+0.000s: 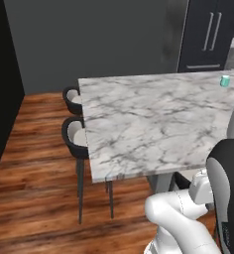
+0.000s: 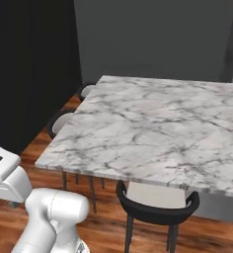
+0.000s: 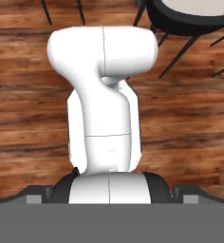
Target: Pick the mug on the counter and place it in the cabinet with the handle facing the right, like the mugs already inside.
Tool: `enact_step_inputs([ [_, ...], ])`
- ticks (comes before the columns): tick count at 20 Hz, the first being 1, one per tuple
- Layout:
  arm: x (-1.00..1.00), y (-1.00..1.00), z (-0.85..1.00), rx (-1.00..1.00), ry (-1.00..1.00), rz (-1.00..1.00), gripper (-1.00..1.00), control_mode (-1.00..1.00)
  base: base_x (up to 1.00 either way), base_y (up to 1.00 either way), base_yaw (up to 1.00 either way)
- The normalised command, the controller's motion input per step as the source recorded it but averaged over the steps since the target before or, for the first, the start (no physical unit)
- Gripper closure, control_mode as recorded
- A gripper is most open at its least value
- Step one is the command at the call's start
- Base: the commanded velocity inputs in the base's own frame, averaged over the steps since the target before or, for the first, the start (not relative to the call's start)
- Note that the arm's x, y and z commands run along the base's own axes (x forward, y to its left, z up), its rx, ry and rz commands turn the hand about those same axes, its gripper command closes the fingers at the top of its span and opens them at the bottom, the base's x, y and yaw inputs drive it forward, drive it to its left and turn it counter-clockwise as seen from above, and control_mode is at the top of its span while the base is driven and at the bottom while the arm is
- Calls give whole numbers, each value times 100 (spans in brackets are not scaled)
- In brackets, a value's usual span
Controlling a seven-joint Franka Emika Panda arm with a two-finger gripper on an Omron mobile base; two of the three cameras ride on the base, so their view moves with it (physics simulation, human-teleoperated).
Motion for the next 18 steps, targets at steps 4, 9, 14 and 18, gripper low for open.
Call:
enact_step_inputs([
  [4,0,0,0,0,0,0,-100,100,19,60,-14],
  [9,0,0,0,0,0,0,-100,100,21,60,-15],
  [14,0,0,0,0,0,0,-100,100,33,64,-17],
  [18,0,0,0,0,0,0,-100,100,25,69,-9],
])
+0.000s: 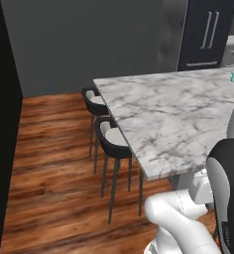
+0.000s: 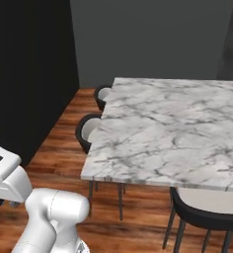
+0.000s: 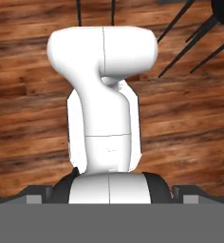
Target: Pick the mug on the counter and place it in the cabinet with the handle facing the right, like the mugs already inside.
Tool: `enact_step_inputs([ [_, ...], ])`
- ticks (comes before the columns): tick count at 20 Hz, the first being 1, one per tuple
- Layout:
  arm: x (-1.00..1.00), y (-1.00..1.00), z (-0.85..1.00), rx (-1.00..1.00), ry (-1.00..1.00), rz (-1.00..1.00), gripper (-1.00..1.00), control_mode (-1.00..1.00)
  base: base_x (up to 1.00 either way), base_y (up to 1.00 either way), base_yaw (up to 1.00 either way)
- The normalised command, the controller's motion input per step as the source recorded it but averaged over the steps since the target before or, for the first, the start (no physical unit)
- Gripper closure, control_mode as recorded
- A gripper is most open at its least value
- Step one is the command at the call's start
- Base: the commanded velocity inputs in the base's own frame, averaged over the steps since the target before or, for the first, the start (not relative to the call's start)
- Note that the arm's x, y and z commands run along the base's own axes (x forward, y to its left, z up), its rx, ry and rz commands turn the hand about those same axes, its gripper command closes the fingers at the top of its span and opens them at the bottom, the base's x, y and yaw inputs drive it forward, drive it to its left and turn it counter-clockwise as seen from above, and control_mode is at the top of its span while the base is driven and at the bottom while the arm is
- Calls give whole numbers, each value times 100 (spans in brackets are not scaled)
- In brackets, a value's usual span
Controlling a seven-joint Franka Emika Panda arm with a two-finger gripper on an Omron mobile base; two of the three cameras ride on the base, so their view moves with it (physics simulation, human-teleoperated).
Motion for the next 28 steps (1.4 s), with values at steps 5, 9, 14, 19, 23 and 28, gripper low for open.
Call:
enact_step_inputs([
  [5,0,0,0,0,0,0,-100,100,33,67,-4],
  [9,0,0,0,0,0,0,-100,100,41,68,0],
  [14,0,0,0,0,0,0,-100,100,41,64,0],
  [19,0,0,0,0,0,0,-100,100,43,56,-1],
  [23,0,0,0,0,0,0,-100,100,49,60,0],
  [28,0,0,0,0,0,0,-100,100,58,47,3],
])
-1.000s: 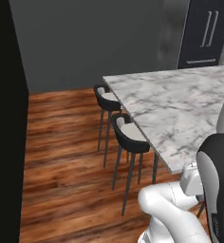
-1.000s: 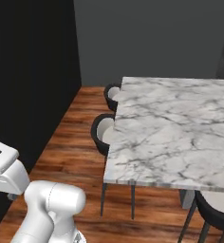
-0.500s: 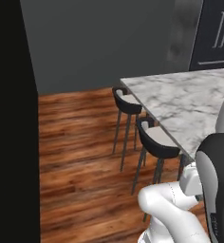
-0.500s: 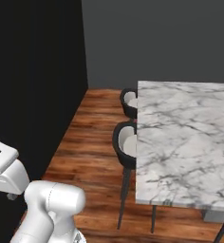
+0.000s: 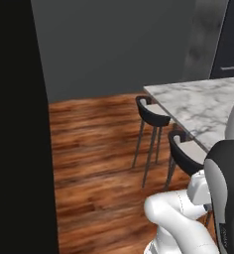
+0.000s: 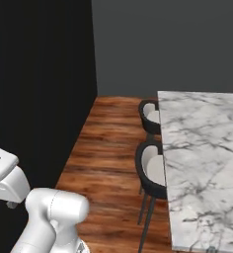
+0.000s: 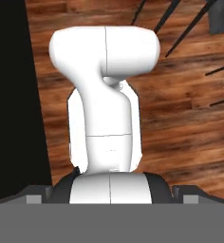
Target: Pick the mug on the counter and place it in the cabinet with the handle facing the right, like the mugs already inside.
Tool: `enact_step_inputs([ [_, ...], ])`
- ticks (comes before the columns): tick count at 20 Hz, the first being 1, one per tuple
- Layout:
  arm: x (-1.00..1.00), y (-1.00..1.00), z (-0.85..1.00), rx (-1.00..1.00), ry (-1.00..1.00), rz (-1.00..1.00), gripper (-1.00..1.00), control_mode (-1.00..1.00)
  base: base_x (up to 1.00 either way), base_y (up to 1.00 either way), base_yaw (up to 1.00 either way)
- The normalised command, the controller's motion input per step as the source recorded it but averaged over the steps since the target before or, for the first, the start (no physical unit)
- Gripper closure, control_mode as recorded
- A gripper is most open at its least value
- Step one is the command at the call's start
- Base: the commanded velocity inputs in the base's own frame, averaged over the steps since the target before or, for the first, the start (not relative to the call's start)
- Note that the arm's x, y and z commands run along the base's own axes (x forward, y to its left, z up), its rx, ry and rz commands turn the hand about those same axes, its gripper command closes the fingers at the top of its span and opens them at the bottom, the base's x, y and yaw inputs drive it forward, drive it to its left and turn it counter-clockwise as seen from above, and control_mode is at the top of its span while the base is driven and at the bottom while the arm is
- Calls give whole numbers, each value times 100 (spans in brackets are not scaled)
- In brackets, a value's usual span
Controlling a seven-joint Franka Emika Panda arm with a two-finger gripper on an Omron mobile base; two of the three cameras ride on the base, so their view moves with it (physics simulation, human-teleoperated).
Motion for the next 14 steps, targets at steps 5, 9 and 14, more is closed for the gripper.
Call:
enact_step_inputs([
  [5,0,0,0,0,0,0,-100,100,70,31,-1],
  [9,0,0,0,0,0,0,-100,100,72,34,-6],
  [14,0,0,0,0,0,0,-100,100,79,43,-9],
])
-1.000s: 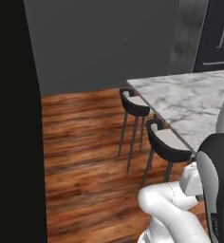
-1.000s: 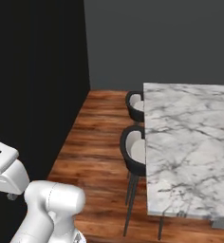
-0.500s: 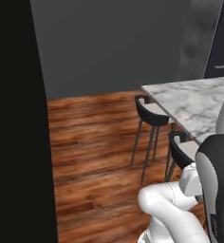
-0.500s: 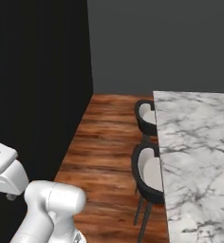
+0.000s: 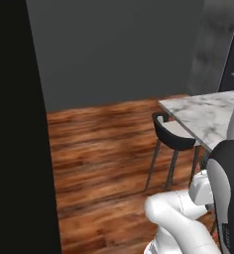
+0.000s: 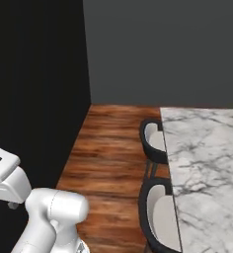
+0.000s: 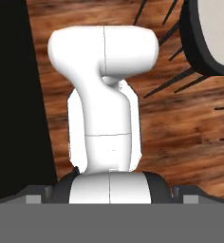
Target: Pick the mug on the counter and place it in the cabinet with the handle facing the right, like the mugs already inside.
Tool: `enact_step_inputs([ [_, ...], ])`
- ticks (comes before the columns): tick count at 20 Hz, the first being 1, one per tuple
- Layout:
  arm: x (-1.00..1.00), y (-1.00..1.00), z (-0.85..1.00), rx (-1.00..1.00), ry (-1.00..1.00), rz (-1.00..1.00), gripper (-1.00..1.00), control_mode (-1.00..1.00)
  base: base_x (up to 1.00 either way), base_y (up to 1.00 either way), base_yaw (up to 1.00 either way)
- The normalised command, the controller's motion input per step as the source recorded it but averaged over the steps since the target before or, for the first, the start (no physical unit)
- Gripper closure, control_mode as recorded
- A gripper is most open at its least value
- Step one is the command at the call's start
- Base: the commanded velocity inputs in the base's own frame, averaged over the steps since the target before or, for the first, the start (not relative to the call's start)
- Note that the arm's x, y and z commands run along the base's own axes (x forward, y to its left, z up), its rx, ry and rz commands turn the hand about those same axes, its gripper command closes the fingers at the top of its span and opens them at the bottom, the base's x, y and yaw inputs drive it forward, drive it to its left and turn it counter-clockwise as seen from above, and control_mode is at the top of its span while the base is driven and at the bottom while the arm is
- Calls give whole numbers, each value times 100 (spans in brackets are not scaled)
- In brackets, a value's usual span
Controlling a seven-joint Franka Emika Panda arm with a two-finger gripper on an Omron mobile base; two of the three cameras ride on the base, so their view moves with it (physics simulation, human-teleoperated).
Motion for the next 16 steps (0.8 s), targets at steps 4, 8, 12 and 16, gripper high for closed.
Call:
enact_step_inputs([
  [4,0,0,0,0,0,0,-100,100,76,46,-9],
  [8,0,0,0,0,0,0,-100,100,77,43,-6],
  [12,0,0,0,0,0,0,-100,100,80,43,-4],
  [16,0,0,0,0,0,0,-100,100,80,37,-5],
])
